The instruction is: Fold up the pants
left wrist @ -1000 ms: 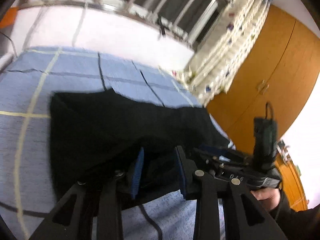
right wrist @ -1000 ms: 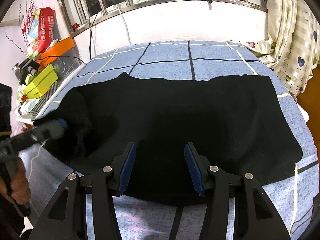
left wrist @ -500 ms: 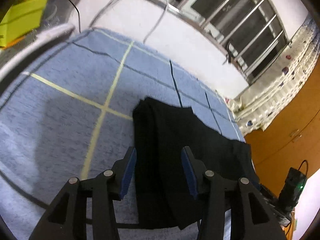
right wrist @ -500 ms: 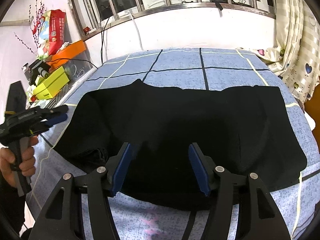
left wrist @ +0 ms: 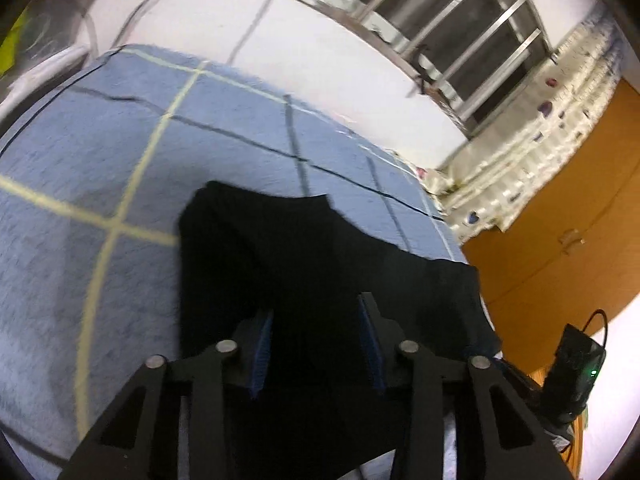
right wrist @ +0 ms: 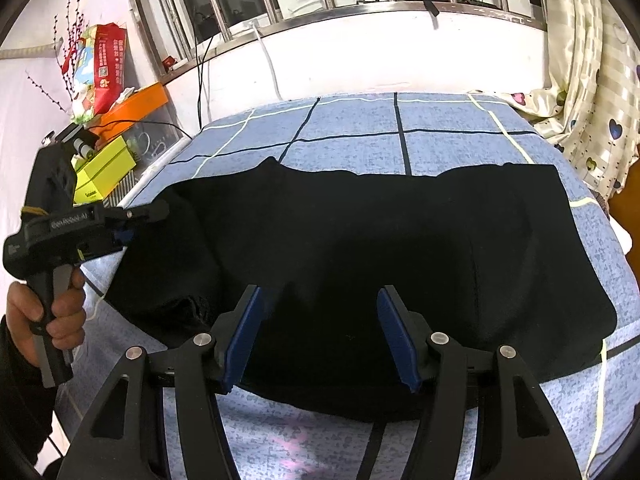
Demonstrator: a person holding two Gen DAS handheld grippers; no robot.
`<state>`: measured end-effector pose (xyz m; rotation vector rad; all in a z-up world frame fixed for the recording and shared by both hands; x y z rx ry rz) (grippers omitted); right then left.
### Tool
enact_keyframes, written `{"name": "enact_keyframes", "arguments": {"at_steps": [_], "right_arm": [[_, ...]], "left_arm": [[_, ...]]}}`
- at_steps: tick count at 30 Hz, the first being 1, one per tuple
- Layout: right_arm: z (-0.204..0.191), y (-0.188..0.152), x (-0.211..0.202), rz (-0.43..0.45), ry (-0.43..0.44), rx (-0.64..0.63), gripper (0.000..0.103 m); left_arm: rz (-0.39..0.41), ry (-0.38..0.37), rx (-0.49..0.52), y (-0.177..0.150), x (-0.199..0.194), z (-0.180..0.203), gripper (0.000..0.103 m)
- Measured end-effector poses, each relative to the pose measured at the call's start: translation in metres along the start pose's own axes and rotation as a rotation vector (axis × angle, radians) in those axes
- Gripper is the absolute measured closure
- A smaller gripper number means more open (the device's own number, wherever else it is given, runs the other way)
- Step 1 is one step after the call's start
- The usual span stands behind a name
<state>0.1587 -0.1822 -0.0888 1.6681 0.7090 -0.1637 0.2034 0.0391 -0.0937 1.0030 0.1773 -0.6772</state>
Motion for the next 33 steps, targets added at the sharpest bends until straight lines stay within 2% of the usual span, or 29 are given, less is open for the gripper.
{"name": "enact_keyframes", "arguments": {"at_steps": [1,2,5,7,8,11,14,18,22,25,31,33], "right_arm": [[0.001,0.0,0.0,0.002,-0.001,0.005,0.043],[0.002,-0.001,0.0,0.002,0.0,0.012,0.043],[0.003,-0.001,0.0,-0.001,0.002,0.017,0.043],[0.004,-0.001,0.0,-0.001,0.003,0.018,0.043],[0.004,0.0,0.0,-0.001,0.002,0.017,0.043],[0.005,0.001,0.001,-0.001,0.005,0.022,0.043],[0.004,0.003,0.001,0.002,0.023,0.032,0.043],[-0.002,0.002,0.01,-0.019,0.067,0.062,0.043],[-0.01,-0.003,0.025,-0.065,0.118,0.109,0.043],[-0.014,-0.004,0.035,-0.081,0.135,0.126,0.043],[-0.028,-0.001,0.046,-0.119,0.142,0.099,0.043],[-0.034,-0.002,0.048,-0.134,0.148,0.08,0.043]], "left_arm": [[-0.01,-0.014,0.004,0.003,0.005,0.007,0.072],[-0.024,-0.03,0.005,0.005,0.013,0.013,0.079],[-0.038,-0.052,0.031,0.016,0.036,0.033,0.082],[-0.051,-0.115,0.018,0.024,0.048,0.049,0.082],[-0.052,-0.135,0.006,0.029,0.053,0.055,0.078],[-0.026,-0.124,0.02,0.044,0.056,0.065,0.06],[0.022,-0.129,0.04,0.053,0.037,0.064,0.059],[0.08,-0.018,0.089,0.05,0.004,0.034,0.059],[0.077,0.126,0.11,0.025,-0.02,-0.008,0.058],[0.052,0.204,0.107,0.002,-0.031,-0.032,0.058],[-0.024,0.234,0.111,-0.035,-0.037,-0.041,0.058],[-0.022,0.239,0.134,-0.042,-0.04,-0.037,0.059]]}}
Point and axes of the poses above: each gripper's, at about its wrist camera, not at the fingertips, and x roughly the way its jaws point, z to its right, y to its top, the point moved 9 cm from there along x, roughly the way its jaws point, and after that the axes turned 15 degrees about z, right-handed, at the moved point
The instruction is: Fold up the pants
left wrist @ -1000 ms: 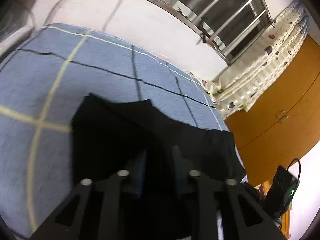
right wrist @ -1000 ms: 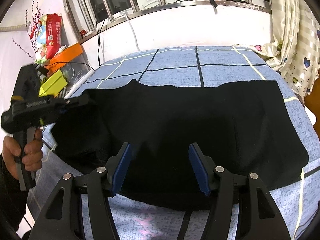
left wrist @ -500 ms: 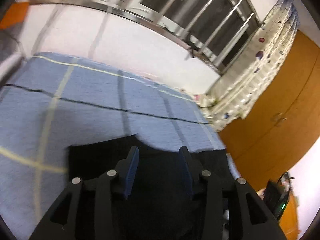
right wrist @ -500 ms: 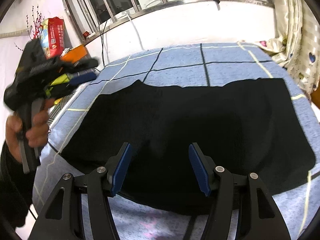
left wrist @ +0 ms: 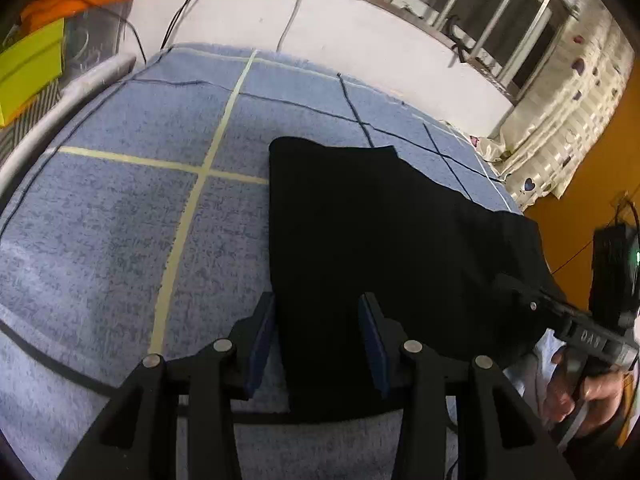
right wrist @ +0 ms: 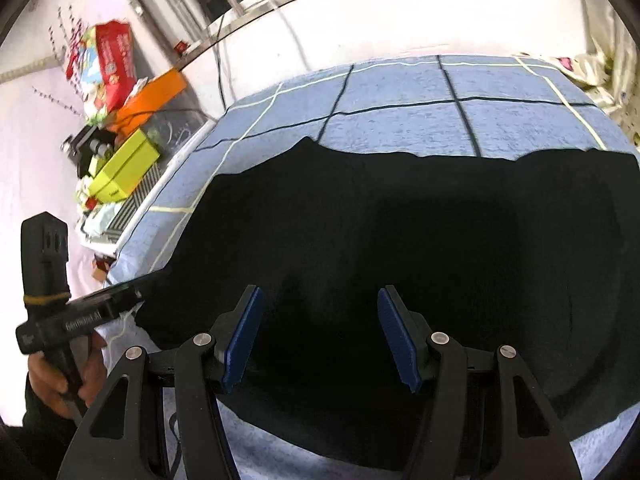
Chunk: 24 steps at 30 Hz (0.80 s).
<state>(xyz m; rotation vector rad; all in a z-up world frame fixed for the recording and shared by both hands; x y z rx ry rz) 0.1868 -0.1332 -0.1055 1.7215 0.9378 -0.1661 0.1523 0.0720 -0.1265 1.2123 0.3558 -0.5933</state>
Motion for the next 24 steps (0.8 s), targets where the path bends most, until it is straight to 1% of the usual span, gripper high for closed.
{"name": "enact_keyframes", "arguments": {"at_steps": [4,5,6,7,8,9,10,11,13,14,16,17,18,19,20,21,24], "right_arm": [[-0.01,-0.007,0.0,-0.025,0.003,-0.025,0.043],[-0.011,-0.008,0.0,-0.028,0.0,-0.031,0.043],[-0.012,-0.008,0.0,-0.032,-0.002,-0.035,0.043],[-0.013,-0.009,0.001,-0.035,-0.007,-0.04,0.043],[-0.014,-0.009,0.002,-0.04,-0.012,-0.049,0.049],[-0.015,-0.009,0.002,-0.046,-0.018,-0.056,0.061],[-0.015,-0.009,0.003,-0.052,-0.021,-0.055,0.065],[-0.015,-0.01,0.002,-0.058,-0.017,-0.045,0.068],[-0.018,-0.011,-0.005,-0.046,0.0,-0.032,0.068],[-0.021,-0.01,-0.013,-0.027,0.018,-0.028,0.068],[-0.02,-0.013,-0.021,-0.012,0.025,-0.024,0.068],[-0.016,-0.018,-0.023,-0.015,0.016,-0.016,0.068],[-0.01,-0.024,-0.022,-0.029,0.005,-0.001,0.069],[-0.004,-0.028,-0.023,-0.035,0.009,0.024,0.068],[-0.001,-0.028,-0.028,-0.014,0.022,0.055,0.068],[0.002,-0.028,-0.032,-0.014,0.011,0.064,0.068],[0.009,-0.024,-0.053,0.041,-0.012,0.05,0.068]], "left_arm": [[-0.01,0.001,-0.009,-0.009,-0.008,0.004,0.059],[-0.011,0.009,-0.002,-0.009,-0.008,0.004,0.064],[-0.01,0.025,0.014,-0.009,-0.007,0.004,0.075],[-0.011,0.041,0.022,-0.009,-0.006,0.004,0.079],[-0.013,0.037,0.02,-0.008,-0.005,0.004,0.086],[-0.012,0.016,0.003,-0.006,-0.005,0.005,0.091],[-0.009,0.002,-0.019,-0.005,-0.007,0.003,0.092],[-0.003,-0.008,-0.038,-0.002,-0.009,0.002,0.094],[0.024,-0.017,-0.071,0.003,-0.017,-0.003,0.094],[0.033,-0.021,-0.083,0.004,-0.02,-0.007,0.094],[0.028,-0.031,-0.096,0.001,-0.02,-0.013,0.094],[0.011,-0.028,-0.101,-0.003,-0.015,-0.015,0.094],[-0.006,-0.025,-0.095,-0.007,-0.01,-0.017,0.094],[0.005,-0.029,-0.089,-0.007,-0.008,-0.017,0.094],[0.005,-0.027,-0.075,-0.007,-0.009,-0.016,0.094],[0.01,-0.024,-0.071,-0.007,-0.011,-0.016,0.094],[0.016,-0.035,-0.075,-0.005,-0.014,-0.015,0.094]]}}
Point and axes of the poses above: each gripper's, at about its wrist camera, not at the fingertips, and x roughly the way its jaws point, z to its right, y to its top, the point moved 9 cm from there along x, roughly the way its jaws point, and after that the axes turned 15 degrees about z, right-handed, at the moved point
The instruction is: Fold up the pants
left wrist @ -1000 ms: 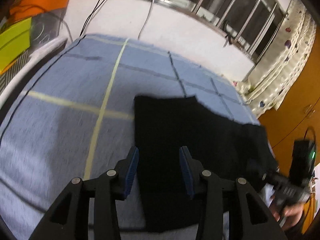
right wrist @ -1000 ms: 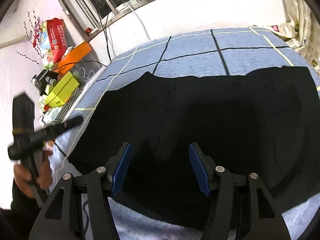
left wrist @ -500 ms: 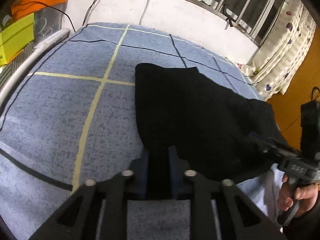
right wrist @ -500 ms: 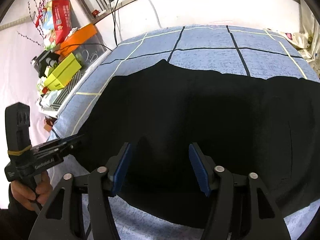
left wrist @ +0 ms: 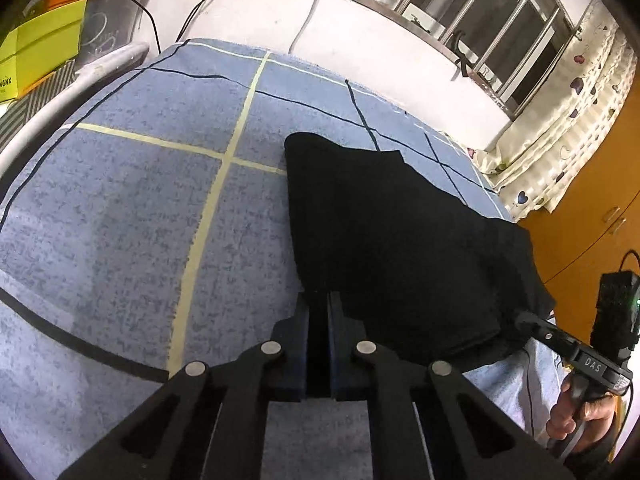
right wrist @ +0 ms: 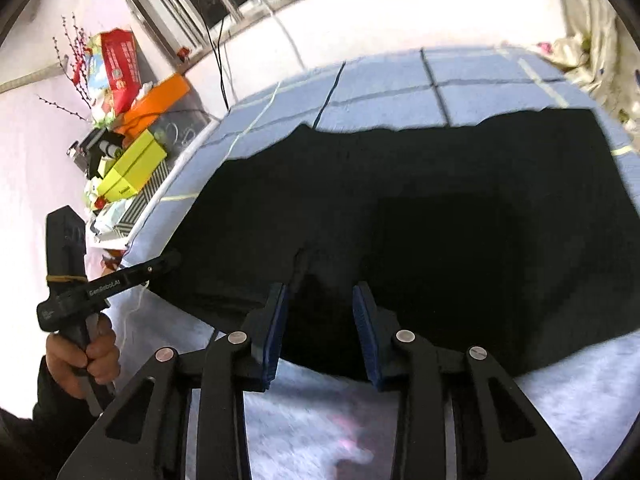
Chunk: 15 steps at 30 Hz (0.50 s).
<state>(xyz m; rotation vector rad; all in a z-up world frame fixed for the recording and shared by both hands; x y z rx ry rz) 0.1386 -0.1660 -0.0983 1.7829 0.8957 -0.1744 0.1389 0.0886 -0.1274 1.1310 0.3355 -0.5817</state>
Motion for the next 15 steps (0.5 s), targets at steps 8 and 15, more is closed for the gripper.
{"name": "enact_keyframes", "arguments": {"at_steps": [8,15], "right_arm": [[0.092,0.005,-0.05,0.077,-0.228,0.132,0.066],[0.09,0.012,-0.072,0.137,-0.263,0.088,0.039]], "left_arm": [[0.018,0.023,0.059,0.003,-0.008,0.004,0.089],[0.086,0.054,0.167,0.018,-0.03,0.03,0.089]]}}
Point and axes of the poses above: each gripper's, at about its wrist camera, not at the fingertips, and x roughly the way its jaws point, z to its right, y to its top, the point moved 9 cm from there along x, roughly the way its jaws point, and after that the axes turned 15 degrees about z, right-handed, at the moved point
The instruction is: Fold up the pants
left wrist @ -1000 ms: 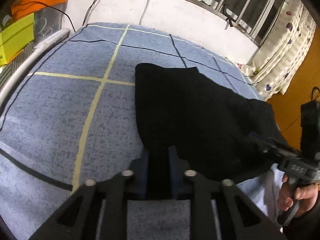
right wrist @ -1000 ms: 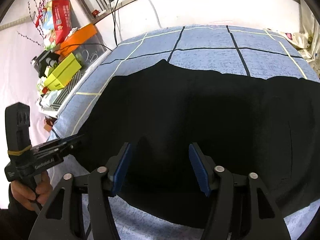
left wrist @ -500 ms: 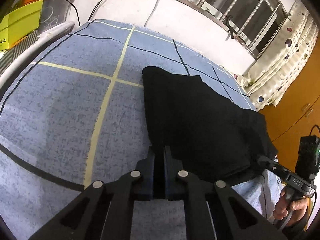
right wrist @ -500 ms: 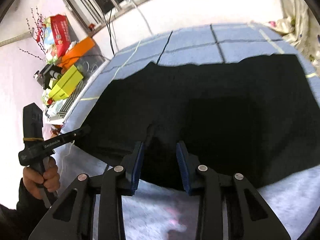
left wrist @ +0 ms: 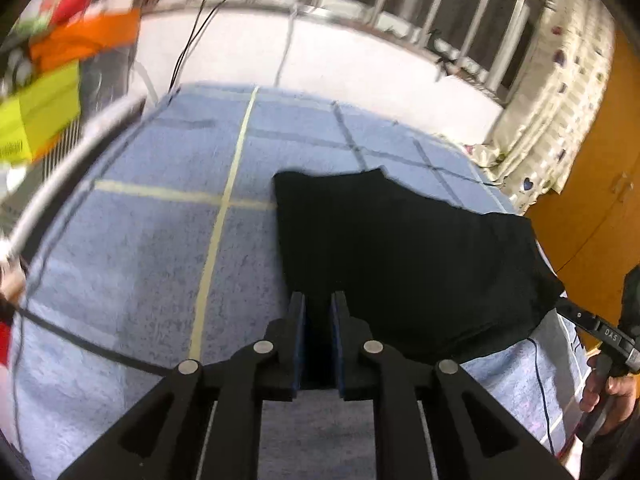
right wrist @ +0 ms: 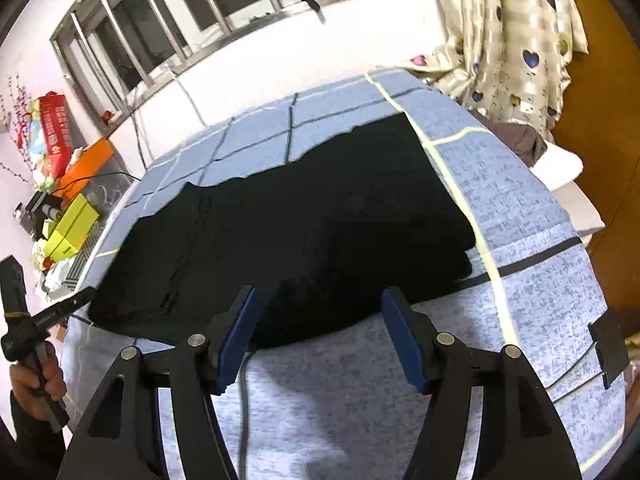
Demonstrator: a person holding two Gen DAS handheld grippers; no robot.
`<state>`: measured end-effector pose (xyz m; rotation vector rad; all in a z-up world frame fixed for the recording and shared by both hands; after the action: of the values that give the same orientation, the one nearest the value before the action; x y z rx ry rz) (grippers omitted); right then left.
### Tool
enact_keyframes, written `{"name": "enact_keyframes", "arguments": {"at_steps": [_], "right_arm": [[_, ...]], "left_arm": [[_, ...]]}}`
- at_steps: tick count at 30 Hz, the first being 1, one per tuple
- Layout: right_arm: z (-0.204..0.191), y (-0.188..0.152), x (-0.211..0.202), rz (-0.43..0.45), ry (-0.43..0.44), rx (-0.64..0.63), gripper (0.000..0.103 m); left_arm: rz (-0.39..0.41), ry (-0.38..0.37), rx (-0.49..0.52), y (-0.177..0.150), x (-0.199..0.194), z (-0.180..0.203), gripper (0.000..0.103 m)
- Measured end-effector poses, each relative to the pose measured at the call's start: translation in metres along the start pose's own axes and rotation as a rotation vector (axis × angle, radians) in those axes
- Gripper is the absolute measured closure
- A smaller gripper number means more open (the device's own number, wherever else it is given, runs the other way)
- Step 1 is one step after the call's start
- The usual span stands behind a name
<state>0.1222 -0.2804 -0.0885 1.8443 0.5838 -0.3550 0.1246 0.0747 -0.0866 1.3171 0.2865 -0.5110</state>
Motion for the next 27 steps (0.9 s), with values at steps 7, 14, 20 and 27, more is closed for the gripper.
{"name": "enact_keyframes", "arguments": {"at_steps": [7,14,20,27], "right_arm": [[0.0,-0.004,-0.003,0.019,0.02,0.074,0.039],[0.033,-0.013,-0.006,0.004,-0.019,0.199,0.039],[0.048,-0.003,0.003,0.026,-0.033,0.255,0.039],[0.064,0.01,0.011,0.057,-0.067,0.337,0.039]], "left_arm": [[0.033,-0.072,0.077,0.005,0.003,0.049,0.089],[-0.031,-0.09,0.133,-0.027,0.031,0.075,0.089],[-0.058,-0.088,0.132,-0.038,0.037,0.075,0.093],[-0.07,-0.087,0.122,-0.039,0.038,0.074,0.093]]}}
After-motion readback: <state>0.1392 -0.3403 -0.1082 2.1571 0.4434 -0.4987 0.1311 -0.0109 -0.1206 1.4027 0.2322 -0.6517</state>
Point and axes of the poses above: each gripper's, at about its wrist camera, not at the fingertips, and x roughly the way its jaws point, z to its right, y to its top, the point moved 9 cm from there along x, roughly the way its jaws point, and after that the axes turned 15 degrees about z, right-handed, at the moved point
